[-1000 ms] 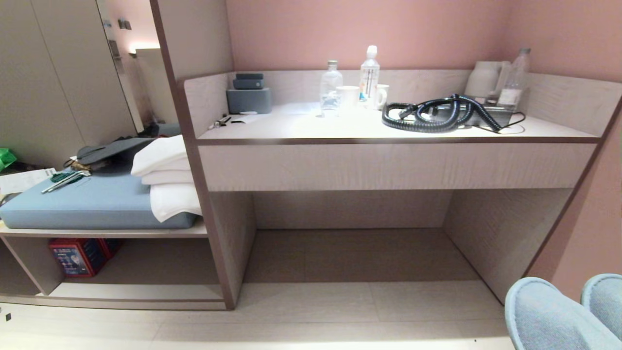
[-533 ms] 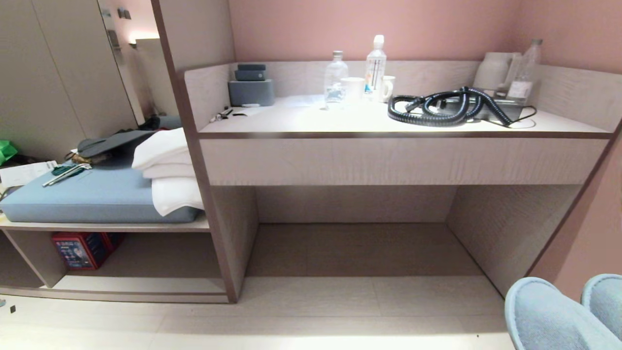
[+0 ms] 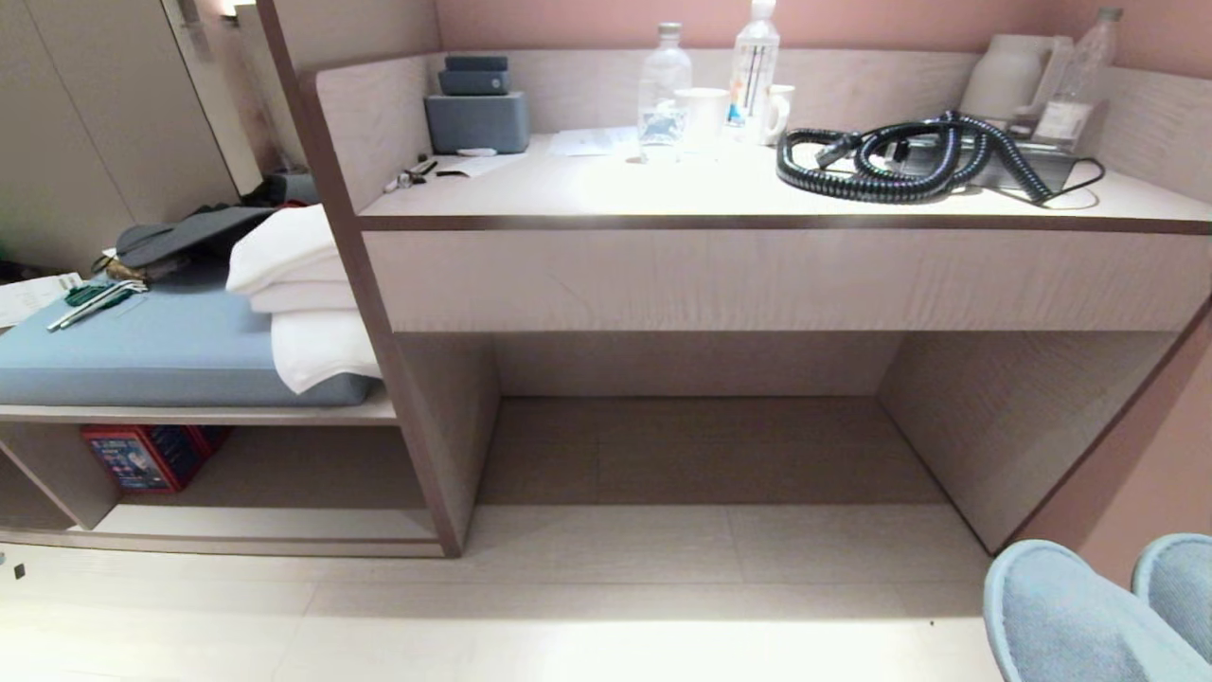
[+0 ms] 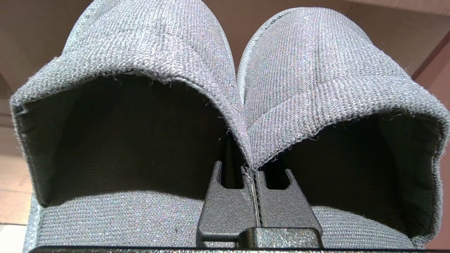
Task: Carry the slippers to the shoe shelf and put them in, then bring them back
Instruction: Place the slippers on the floor
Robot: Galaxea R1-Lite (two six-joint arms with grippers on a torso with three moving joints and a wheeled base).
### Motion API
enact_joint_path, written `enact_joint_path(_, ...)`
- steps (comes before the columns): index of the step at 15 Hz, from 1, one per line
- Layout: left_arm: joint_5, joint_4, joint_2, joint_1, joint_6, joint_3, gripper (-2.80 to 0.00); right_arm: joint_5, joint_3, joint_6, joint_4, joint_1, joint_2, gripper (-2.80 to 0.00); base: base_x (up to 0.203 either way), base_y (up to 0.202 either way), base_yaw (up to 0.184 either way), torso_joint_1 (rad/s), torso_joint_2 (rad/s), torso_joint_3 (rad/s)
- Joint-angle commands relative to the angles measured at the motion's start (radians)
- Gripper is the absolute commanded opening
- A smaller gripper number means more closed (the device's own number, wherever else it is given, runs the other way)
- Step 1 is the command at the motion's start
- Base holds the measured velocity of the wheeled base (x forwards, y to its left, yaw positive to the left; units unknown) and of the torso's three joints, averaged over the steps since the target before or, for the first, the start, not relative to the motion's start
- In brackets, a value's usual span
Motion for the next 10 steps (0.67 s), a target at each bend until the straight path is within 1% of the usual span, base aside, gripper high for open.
enact_joint_path(1,0.0,0.0,0.0,0.0,0.0,0.0,-2.8,0.0,0.0,0.0,0.0,0.002,0.0,-2.8,0.0,0.0,0.0,0.002,0.0,-0.194)
enact_joint_path(10,0.0,0.0,0.001,0.0,-0.001,0.0,-2.8,-0.001,0.0,0.003,0.001,0.0,0.001,-2.8,0.0,0.0,0.0,0.003,0.0,-0.198)
